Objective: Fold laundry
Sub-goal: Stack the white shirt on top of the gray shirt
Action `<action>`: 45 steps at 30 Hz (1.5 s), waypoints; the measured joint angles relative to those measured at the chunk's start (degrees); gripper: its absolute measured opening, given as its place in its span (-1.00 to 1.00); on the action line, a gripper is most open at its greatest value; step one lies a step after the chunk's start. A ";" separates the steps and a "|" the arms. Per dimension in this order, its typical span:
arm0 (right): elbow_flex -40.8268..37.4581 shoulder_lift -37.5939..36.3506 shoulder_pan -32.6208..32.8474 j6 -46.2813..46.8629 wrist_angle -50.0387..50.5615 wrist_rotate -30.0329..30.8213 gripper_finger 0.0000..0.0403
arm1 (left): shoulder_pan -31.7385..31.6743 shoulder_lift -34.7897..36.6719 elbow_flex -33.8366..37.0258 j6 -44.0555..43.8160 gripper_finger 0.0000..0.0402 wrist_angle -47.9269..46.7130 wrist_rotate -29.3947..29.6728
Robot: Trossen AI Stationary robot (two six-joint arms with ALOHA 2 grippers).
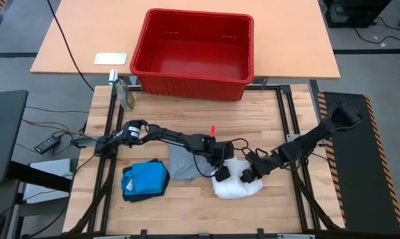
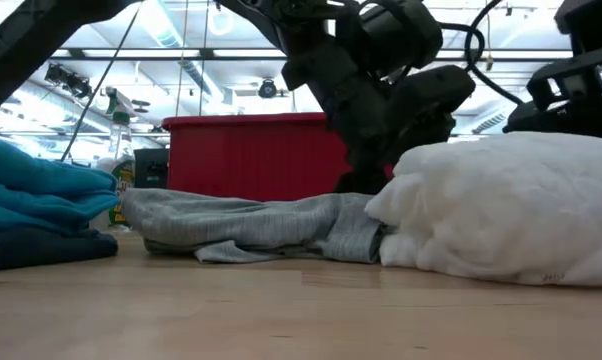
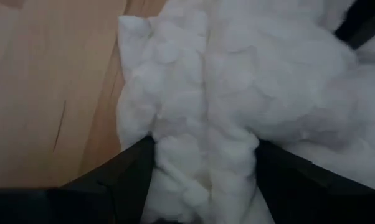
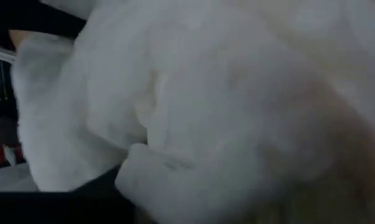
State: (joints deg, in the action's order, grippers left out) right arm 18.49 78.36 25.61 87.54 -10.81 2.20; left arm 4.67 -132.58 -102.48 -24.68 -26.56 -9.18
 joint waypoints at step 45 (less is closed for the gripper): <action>35.59 15.16 -24.42 -36.19 -8.68 -5.54 -0.55 | -13.42 47.15 0.16 15.29 0.36 -36.59 7.56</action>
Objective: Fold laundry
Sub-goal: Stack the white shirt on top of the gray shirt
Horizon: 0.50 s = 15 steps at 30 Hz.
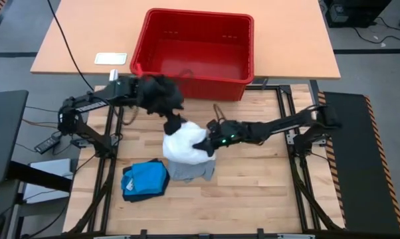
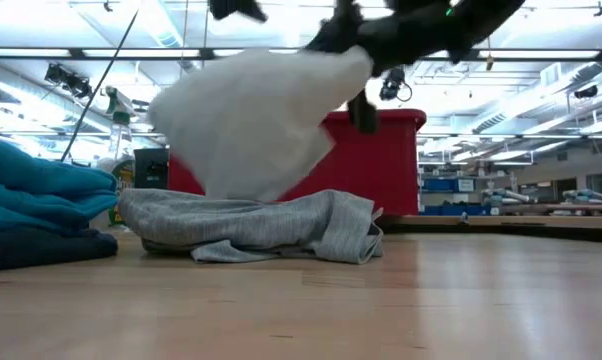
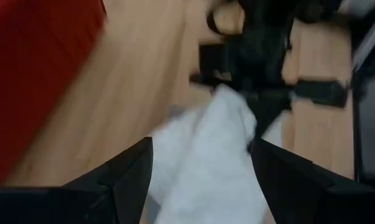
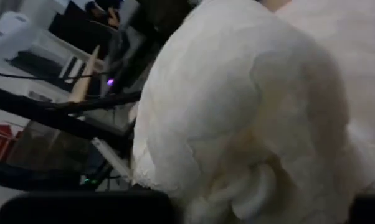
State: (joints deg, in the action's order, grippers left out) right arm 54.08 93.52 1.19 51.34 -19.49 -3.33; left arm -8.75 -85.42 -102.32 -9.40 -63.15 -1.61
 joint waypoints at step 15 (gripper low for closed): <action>0.05 15.84 1.40 11.33 -0.70 3.52 -0.37 | 5.24 0.17 32.75 -11.72 0.36 25.09 -7.43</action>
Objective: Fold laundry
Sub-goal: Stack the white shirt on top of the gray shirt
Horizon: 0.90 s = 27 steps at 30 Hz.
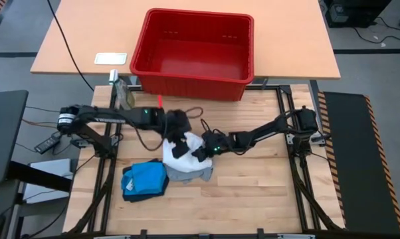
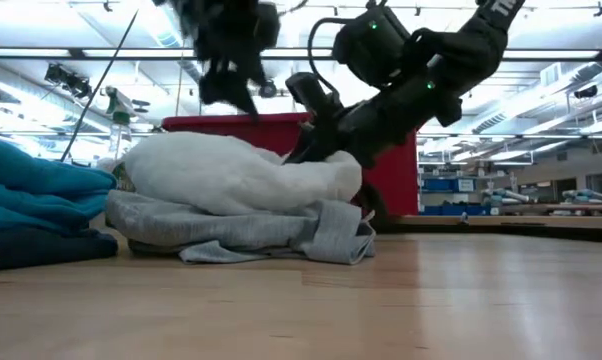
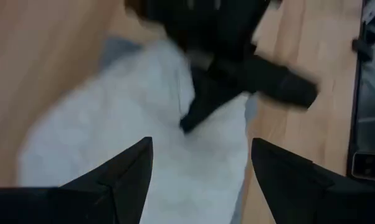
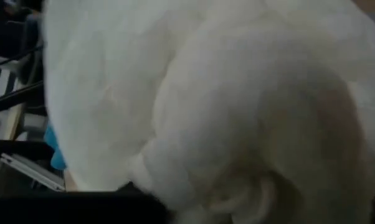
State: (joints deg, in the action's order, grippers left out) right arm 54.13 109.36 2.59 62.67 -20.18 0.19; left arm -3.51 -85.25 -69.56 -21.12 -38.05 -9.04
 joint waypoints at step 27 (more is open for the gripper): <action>-0.13 -39.80 8.26 6.95 41.57 17.40 0.39 | 3.04 -9.81 22.04 -12.44 0.36 48.36 4.29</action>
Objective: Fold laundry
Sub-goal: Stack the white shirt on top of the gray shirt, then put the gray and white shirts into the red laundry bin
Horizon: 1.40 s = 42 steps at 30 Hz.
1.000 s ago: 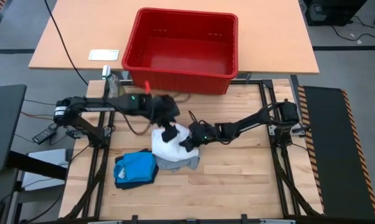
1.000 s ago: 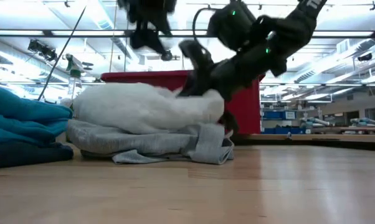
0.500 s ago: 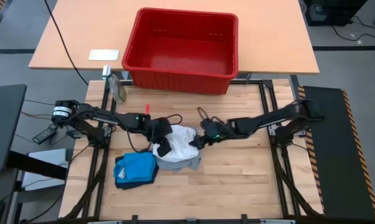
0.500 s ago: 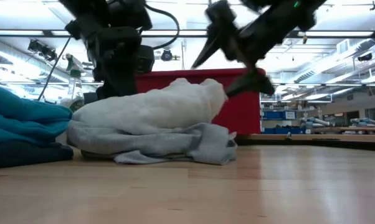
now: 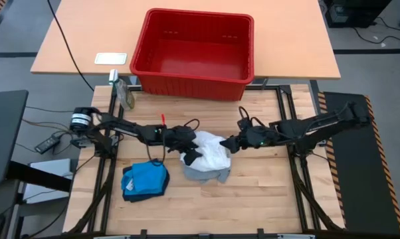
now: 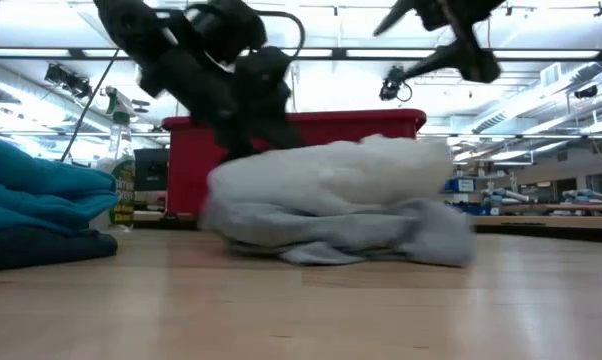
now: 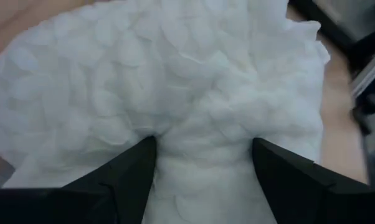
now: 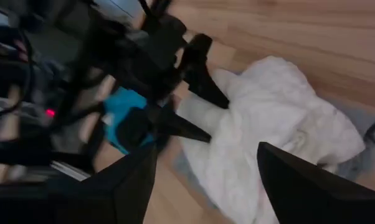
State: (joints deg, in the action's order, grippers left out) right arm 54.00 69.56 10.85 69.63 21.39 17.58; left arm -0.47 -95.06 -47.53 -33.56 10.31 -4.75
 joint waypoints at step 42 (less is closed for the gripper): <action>-29.97 25.74 -6.44 6.25 -56.28 -23.19 0.81 | 3.37 -14.99 5.06 -22.98 0.80 25.52 -4.44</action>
State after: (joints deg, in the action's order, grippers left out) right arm 24.03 95.30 4.41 75.88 -34.89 -5.61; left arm 2.90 -110.05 -42.47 -56.54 35.83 -9.19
